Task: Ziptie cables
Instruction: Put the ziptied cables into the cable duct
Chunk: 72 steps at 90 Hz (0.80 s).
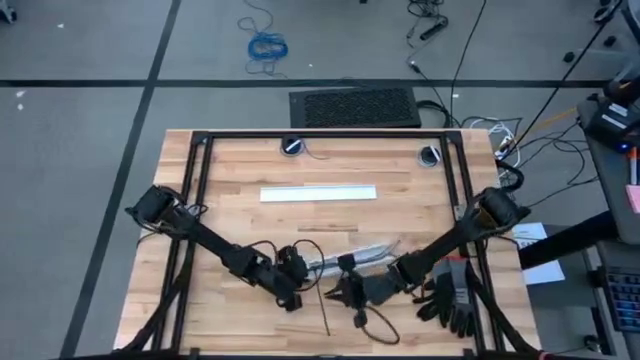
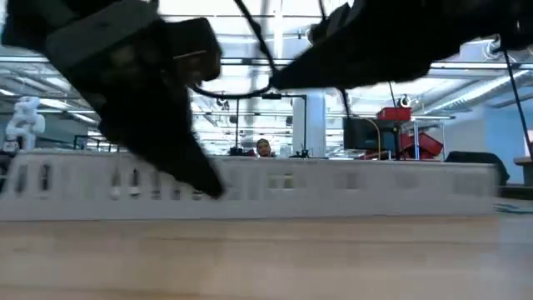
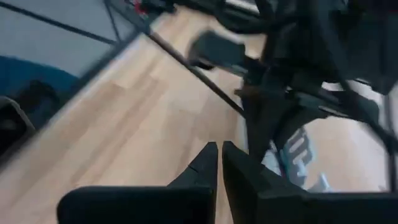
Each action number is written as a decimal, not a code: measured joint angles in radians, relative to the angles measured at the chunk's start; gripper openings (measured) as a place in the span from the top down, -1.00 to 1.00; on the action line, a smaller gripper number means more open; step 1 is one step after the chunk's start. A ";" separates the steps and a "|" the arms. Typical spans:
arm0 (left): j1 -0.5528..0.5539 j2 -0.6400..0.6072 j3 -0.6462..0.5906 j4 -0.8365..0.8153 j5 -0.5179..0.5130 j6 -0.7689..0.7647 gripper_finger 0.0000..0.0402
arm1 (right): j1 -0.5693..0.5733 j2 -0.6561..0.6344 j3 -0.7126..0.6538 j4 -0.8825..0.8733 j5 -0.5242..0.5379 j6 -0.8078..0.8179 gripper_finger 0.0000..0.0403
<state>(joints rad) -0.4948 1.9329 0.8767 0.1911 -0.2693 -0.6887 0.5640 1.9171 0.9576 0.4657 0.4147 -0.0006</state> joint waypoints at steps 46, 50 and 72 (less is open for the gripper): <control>-0.022 0.082 -0.009 0.226 0.035 -0.111 1.00 | 0.190 0.191 0.228 -0.255 0.634 0.007 0.66; -0.019 0.082 -0.009 0.226 0.037 -0.111 1.00 | 0.192 0.183 0.235 -0.266 0.605 0.006 0.66; -0.013 0.082 -0.009 0.223 0.029 -0.135 1.00 | 0.176 0.169 0.248 -0.308 0.496 0.020 0.68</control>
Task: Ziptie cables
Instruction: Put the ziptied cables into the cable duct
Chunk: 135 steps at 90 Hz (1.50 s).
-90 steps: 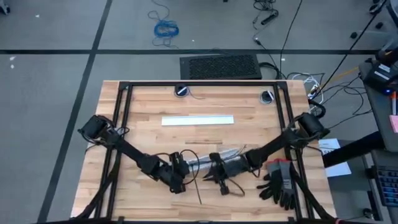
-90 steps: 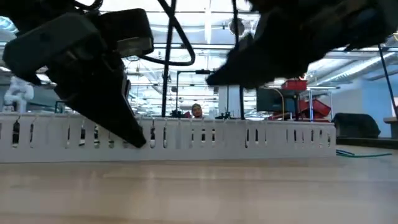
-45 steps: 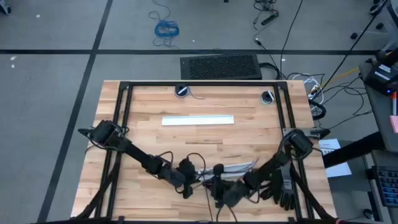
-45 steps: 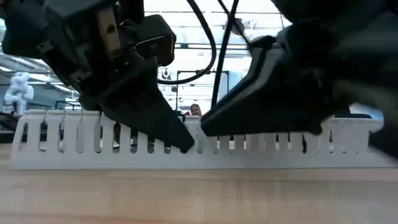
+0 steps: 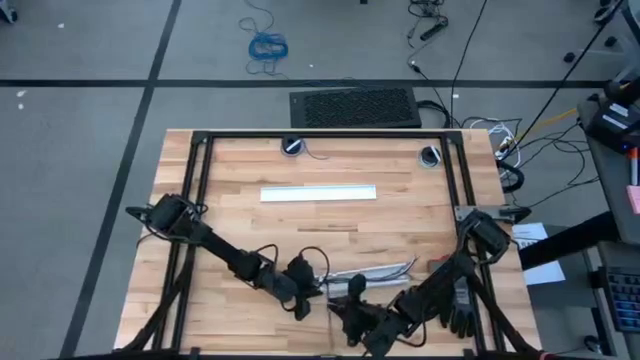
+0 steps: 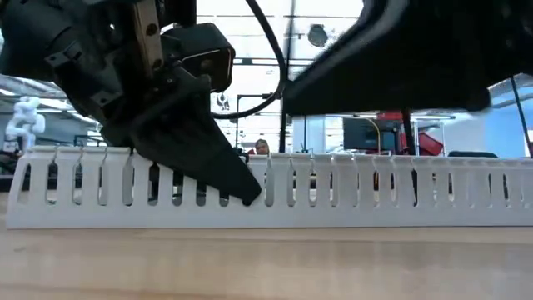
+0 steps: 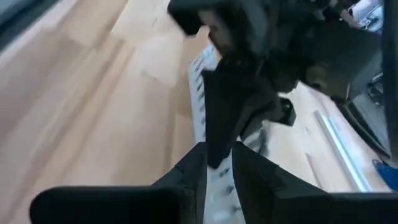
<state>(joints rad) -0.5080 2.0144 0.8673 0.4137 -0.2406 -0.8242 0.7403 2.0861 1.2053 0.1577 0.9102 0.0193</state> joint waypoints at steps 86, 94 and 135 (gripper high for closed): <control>0.003 0.000 0.000 -0.006 -0.026 -0.010 1.00 | -0.029 -0.019 0.000 -0.171 -0.014 0.260 0.68; 0.003 0.000 0.000 -0.006 -0.026 -0.010 1.00 | -0.041 -0.019 0.000 -0.188 -0.021 0.265 0.68; 0.004 0.000 0.000 -0.010 -0.046 -0.007 1.00 | -0.081 -0.019 0.000 -0.167 -0.029 0.253 0.68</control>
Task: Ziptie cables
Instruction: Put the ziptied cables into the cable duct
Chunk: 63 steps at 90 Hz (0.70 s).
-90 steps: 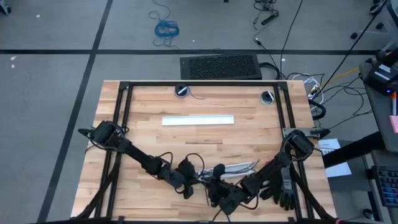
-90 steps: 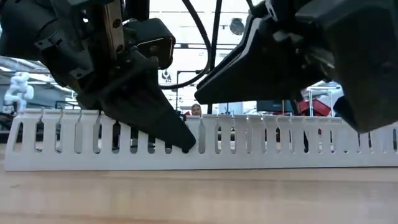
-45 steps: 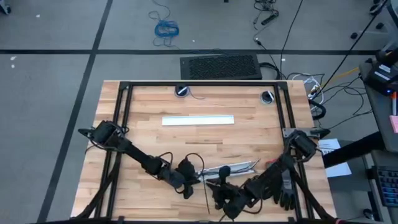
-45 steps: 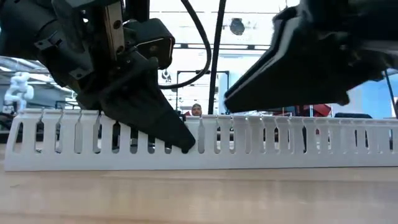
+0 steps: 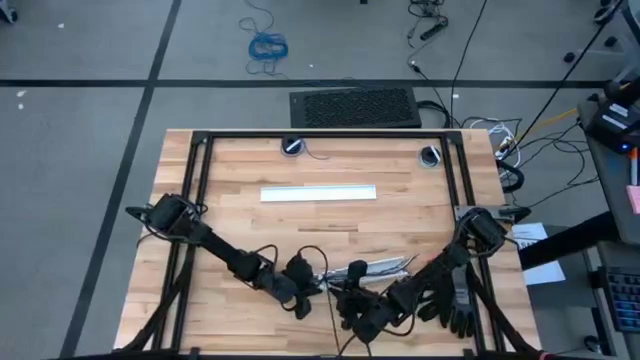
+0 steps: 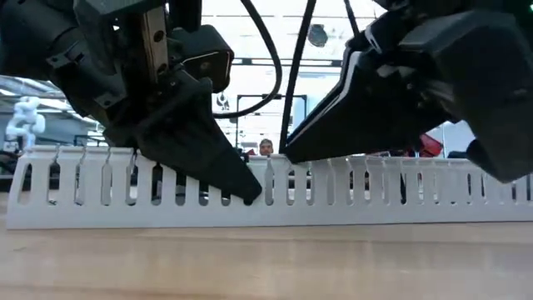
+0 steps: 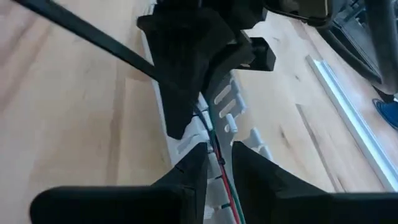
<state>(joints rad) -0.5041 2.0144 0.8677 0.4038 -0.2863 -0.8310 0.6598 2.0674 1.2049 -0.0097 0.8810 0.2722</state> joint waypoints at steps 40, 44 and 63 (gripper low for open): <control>0.001 0.000 0.000 0.000 -0.004 0.006 1.00 | -0.028 0.000 0.000 0.122 -0.089 -0.102 0.98; 0.001 0.000 0.000 0.000 -0.006 0.015 1.00 | -0.033 0.000 0.000 0.127 -0.096 -0.092 0.99; 0.002 0.001 0.000 0.007 -0.034 0.046 1.00 | -0.039 0.001 0.000 0.173 -0.142 -0.101 1.00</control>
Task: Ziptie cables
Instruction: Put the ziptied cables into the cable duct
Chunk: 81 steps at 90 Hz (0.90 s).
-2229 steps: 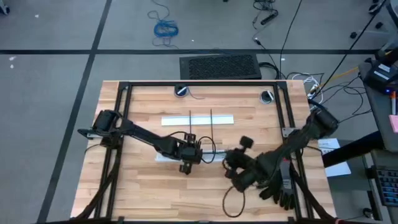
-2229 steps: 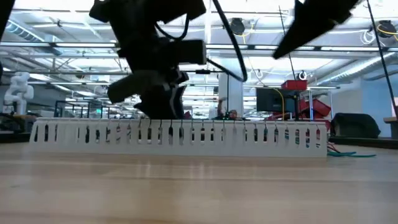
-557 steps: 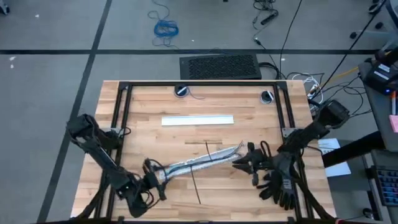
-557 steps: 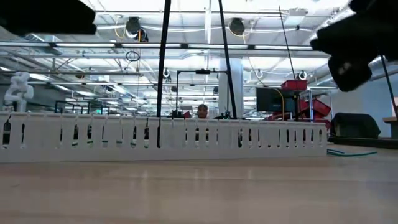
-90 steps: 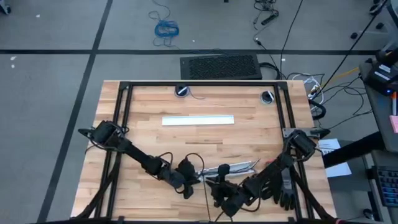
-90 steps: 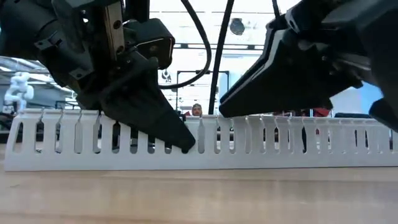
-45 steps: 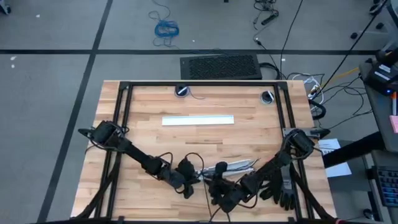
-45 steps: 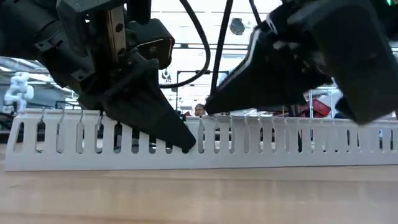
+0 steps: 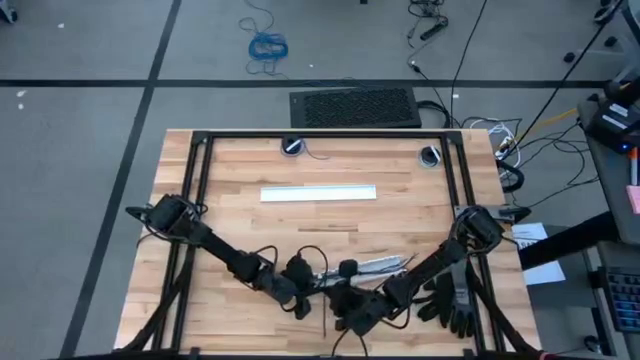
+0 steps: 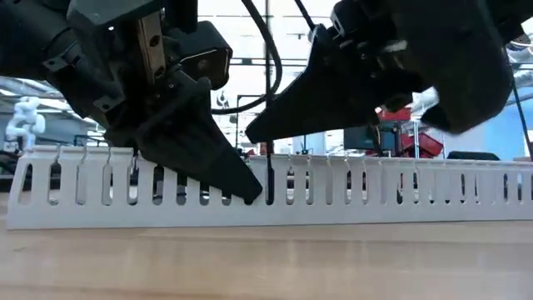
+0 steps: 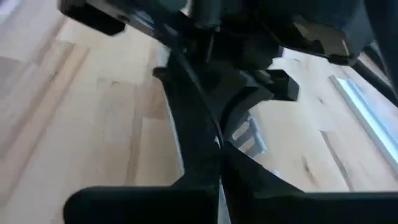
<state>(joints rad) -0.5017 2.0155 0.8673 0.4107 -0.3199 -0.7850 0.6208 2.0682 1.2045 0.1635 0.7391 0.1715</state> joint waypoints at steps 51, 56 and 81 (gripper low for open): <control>0.012 0.001 0.000 0.001 -0.009 -0.020 1.00 | -0.019 0.000 0.000 -0.099 -0.061 0.054 1.00; 0.012 0.001 0.000 0.001 -0.009 -0.020 1.00 | -0.024 0.000 0.000 -0.095 -0.061 0.053 1.00; 0.012 0.001 -0.001 0.001 -0.002 -0.020 1.00 | -0.052 0.030 0.002 -0.074 -0.094 0.074 1.00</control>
<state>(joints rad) -0.4896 2.0163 0.8665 0.4114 -0.3219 -0.8054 0.5686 2.0980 1.2064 0.0896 0.6451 0.2457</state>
